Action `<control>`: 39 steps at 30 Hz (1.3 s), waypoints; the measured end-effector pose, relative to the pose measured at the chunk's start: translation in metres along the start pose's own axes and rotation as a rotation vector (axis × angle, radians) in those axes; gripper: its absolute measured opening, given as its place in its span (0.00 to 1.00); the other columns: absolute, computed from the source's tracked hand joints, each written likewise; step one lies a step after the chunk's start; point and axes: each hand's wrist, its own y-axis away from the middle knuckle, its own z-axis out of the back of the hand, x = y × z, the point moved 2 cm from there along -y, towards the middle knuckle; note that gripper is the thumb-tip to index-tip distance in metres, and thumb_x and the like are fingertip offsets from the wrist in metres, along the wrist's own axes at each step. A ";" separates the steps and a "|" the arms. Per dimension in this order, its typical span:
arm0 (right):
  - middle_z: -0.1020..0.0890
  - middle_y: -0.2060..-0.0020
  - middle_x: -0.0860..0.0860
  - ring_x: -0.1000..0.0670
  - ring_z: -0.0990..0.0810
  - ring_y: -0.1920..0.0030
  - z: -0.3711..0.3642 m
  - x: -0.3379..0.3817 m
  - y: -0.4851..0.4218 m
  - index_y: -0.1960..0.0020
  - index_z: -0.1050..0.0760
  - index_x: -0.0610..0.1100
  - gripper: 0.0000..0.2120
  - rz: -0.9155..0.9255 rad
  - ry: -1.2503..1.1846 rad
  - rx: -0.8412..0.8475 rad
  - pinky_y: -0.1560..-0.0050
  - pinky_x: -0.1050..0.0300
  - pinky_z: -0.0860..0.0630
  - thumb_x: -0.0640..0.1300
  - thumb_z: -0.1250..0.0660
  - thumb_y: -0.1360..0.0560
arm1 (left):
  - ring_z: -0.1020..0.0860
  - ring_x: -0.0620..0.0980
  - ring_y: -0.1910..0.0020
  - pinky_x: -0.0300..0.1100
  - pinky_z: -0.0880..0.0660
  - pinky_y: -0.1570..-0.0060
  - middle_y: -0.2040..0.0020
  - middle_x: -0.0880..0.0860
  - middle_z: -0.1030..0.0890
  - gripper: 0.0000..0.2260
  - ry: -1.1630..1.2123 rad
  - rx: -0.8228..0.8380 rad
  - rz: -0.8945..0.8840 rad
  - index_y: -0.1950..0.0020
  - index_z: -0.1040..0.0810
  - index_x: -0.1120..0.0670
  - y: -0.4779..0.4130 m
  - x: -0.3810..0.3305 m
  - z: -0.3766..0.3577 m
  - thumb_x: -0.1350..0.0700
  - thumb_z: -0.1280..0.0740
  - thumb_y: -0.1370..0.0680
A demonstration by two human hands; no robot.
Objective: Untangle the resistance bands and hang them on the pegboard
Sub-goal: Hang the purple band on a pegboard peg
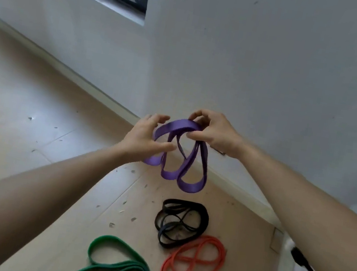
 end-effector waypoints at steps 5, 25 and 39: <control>0.16 0.52 0.41 0.59 0.20 0.64 0.046 0.054 0.058 0.40 0.22 0.38 0.16 0.088 -0.068 -0.037 0.58 0.66 0.24 0.33 0.25 0.27 | 0.21 0.59 0.42 0.58 0.25 0.35 0.43 0.57 0.17 0.23 0.173 0.196 -0.015 0.38 0.20 0.50 0.013 -0.077 0.021 0.43 0.24 0.30; 0.15 0.48 0.42 0.44 0.15 0.44 0.108 0.067 0.162 0.38 0.22 0.40 0.16 0.141 -0.656 -0.237 0.41 0.52 0.21 0.35 0.27 0.24 | 0.30 0.47 0.67 0.46 0.27 0.54 0.68 0.48 0.29 0.10 0.514 0.128 -0.137 0.62 0.19 0.53 0.016 -0.264 0.049 0.50 0.25 0.24; 0.14 0.50 0.40 0.44 0.14 0.56 0.326 0.163 0.167 0.42 0.22 0.42 0.10 0.317 -0.497 -0.856 0.49 0.48 0.17 0.38 0.28 0.23 | 0.23 0.51 0.59 0.46 0.24 0.54 0.55 0.55 0.16 0.11 0.634 0.094 -0.300 0.43 0.17 0.58 -0.070 -0.440 0.089 0.54 0.27 0.22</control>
